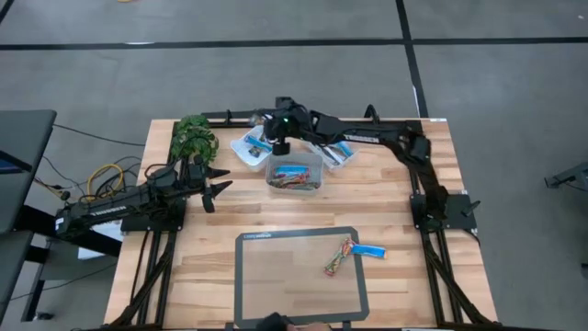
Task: Pick and place Granola Bars by type
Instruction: Put the blue granola bar into the white bin
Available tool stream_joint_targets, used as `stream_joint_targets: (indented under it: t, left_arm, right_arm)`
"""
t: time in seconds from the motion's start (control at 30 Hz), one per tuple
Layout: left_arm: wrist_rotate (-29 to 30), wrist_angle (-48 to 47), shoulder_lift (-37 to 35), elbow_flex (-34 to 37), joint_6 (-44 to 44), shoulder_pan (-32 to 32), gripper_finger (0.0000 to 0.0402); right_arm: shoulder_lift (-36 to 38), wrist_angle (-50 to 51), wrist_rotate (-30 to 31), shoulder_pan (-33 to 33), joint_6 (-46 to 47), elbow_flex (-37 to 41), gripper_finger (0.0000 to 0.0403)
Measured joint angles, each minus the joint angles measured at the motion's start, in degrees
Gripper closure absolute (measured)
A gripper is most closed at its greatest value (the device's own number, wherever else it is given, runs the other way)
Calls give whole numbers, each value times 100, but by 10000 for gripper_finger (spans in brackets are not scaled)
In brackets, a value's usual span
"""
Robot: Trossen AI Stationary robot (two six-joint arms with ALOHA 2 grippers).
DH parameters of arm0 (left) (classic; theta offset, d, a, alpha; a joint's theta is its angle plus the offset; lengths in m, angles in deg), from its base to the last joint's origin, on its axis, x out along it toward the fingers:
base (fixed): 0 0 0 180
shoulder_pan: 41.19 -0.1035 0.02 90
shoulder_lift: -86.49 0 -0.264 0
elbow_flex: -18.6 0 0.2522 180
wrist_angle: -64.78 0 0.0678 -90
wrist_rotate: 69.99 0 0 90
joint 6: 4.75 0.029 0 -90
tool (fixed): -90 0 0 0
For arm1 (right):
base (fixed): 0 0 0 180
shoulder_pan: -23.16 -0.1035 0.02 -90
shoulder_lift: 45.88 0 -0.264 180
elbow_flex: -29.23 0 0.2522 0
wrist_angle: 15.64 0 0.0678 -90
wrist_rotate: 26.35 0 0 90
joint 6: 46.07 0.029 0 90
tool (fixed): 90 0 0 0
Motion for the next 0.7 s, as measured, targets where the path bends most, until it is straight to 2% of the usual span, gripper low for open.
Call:
stream_joint_targets:
  t: [0.3,0.43,0.7]
  left_arm:
    - [-4,1,-2,1,0,0,233]
    - [-3,1,0,1,0,0,233]
    - [0,1,0,1,0,-2,233]
  right_arm:
    - [-959,869,-25,28,-350,-1308,369]
    - [-1009,977,-26,10,-350,-1349,354]
    - [-1005,1109,-28,8,-292,-1360,288]
